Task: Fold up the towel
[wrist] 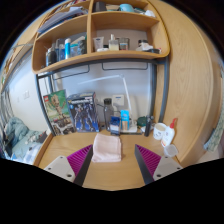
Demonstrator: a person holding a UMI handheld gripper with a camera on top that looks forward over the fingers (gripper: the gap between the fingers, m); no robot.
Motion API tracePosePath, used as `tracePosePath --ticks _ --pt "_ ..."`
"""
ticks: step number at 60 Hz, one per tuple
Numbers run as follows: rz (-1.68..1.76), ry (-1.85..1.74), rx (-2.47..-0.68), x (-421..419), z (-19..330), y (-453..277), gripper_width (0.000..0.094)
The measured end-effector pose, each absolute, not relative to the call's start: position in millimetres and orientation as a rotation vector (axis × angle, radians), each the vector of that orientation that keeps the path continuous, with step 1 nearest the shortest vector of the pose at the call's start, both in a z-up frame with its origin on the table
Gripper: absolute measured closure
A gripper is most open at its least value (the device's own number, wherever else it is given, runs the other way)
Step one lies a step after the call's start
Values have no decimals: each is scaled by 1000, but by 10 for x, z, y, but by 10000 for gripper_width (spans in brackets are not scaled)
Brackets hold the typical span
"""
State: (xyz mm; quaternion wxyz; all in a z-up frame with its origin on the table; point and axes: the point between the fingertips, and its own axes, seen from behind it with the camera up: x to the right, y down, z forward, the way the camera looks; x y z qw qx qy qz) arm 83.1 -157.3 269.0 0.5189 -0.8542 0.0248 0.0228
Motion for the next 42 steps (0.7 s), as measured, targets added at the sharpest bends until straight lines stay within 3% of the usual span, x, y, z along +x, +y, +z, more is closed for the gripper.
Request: tracePosePath --ticks 18,42 --pt "22 53 -2082 666 2520 -2723 87" --pt "18 42 -2043 612 2723 -3201 86"
